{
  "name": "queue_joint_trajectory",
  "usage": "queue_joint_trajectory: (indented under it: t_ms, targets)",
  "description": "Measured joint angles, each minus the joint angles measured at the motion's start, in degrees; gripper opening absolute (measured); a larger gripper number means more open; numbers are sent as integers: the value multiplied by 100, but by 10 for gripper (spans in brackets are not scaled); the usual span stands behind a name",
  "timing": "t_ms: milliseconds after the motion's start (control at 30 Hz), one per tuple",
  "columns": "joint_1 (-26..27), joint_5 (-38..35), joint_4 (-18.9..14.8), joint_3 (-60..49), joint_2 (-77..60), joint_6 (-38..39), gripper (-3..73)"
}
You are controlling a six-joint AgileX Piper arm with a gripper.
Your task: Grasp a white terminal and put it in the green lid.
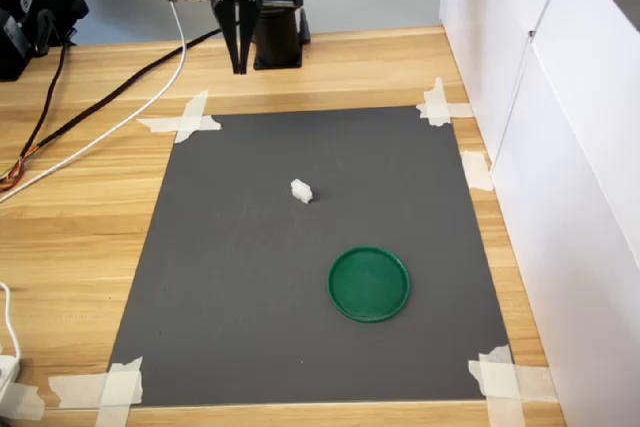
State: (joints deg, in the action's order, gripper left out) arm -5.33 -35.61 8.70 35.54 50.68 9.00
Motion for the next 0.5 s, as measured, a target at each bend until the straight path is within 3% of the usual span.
queue_joint_trajectory:
  t_ms: [233,500]
  targets:
    - [0,-662,-280,696,998,794,-22]
    - [0,-1535,-1120,1354,1772,2031,-22]
